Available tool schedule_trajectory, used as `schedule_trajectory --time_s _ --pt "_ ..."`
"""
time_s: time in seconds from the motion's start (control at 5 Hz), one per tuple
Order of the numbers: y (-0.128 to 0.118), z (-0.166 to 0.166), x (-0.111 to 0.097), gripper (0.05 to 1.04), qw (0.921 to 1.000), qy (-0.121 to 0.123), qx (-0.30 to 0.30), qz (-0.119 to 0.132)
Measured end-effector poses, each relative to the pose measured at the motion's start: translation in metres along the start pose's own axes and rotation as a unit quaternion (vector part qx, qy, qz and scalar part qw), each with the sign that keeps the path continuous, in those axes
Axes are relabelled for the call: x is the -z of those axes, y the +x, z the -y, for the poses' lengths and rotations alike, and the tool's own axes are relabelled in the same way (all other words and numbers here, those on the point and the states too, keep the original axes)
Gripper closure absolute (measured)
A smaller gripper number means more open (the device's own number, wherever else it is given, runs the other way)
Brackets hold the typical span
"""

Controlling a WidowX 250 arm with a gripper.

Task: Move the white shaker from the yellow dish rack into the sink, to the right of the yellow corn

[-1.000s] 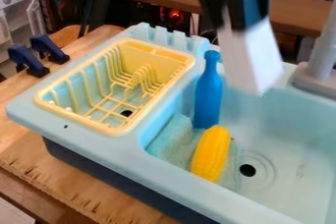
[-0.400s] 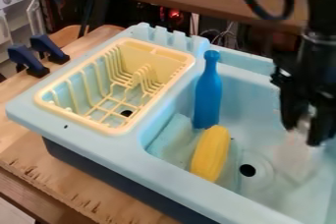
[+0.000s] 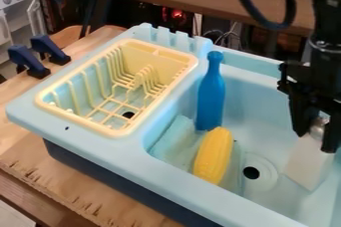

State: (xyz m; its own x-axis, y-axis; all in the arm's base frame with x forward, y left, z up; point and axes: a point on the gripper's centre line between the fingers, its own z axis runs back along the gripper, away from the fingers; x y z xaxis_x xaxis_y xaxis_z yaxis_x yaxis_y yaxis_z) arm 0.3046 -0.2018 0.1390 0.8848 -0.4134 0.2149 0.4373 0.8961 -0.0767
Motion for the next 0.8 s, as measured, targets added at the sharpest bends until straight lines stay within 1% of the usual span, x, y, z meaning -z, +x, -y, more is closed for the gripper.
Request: schedule_trajectory --time_s 0.2,0.4,0.6,0.8 --pt "-0.013 -0.005 -0.017 0.246 0.9998 0.011 -0.018 0.003" --pt "-0.011 -0.011 -0.052 0.075 0.9982 0.000 -0.032 0.050" --pt "-0.008 -0.016 -0.090 0.077 0.9931 -0.012 -0.057 0.102" --pt "-0.010 -0.027 -0.123 0.081 0.9916 0.000 -0.088 0.095"
